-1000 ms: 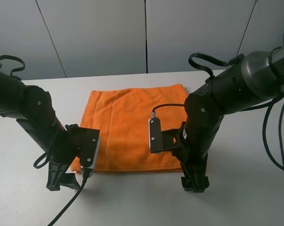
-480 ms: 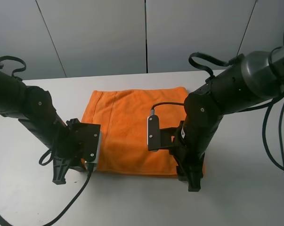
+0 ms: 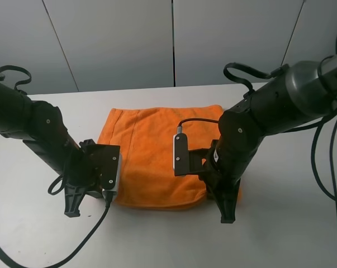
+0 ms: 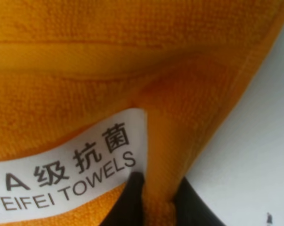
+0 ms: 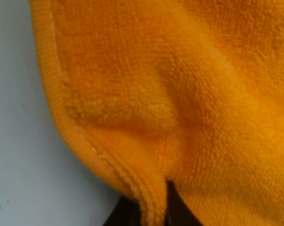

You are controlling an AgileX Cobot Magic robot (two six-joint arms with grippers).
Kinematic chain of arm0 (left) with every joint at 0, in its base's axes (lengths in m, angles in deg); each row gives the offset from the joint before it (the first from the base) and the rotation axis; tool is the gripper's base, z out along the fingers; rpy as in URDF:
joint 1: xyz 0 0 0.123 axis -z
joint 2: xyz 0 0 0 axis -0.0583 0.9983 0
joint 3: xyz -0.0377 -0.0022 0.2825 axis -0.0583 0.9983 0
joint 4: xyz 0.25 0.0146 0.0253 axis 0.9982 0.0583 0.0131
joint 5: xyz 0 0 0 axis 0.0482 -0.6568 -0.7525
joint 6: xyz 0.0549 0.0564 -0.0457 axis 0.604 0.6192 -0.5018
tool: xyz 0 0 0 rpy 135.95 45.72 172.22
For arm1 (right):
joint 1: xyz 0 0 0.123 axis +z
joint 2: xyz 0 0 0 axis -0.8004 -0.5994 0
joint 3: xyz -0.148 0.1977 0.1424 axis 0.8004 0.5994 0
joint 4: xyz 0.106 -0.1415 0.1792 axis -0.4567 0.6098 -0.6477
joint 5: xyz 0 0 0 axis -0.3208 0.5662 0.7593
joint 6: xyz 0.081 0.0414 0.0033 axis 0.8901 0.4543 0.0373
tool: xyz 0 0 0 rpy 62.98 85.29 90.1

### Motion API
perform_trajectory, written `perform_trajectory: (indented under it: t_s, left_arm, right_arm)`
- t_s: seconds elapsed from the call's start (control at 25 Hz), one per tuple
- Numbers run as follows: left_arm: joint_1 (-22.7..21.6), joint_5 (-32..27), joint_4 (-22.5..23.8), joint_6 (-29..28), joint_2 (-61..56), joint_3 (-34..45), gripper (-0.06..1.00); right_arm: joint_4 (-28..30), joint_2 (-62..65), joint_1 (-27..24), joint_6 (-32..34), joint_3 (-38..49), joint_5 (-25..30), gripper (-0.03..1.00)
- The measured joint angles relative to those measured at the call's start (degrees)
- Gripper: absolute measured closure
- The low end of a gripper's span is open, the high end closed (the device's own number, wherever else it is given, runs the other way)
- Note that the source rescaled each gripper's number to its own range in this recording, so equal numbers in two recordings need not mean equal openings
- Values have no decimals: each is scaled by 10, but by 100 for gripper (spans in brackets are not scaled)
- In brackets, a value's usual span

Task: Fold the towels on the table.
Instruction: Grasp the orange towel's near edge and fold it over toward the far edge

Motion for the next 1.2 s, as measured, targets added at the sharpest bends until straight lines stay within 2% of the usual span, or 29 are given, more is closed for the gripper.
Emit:
perform_trajectory:
  t_s: [0.16,0.4,0.6,0.84,1.2]
  left_arm:
    - [0,-12,-1,-14,-4,-1,94]
    - [1,-48,-1,-50,-41,6,94]
    - [1,-56,0,-61,-86,7,94]
    - [1,-83,5,-76,-132,7,94]
    - [1,-113,10,-101,-200,7,94]
  right_arm:
    - [11,15,0,7,2,2,96]
    - [46,50,0,33,8,34,96]
    - [88,75,0,72,8,42,96]
    - [106,98,0,86,8,51,96]
    - [174,131,0,112,-22,103,96]
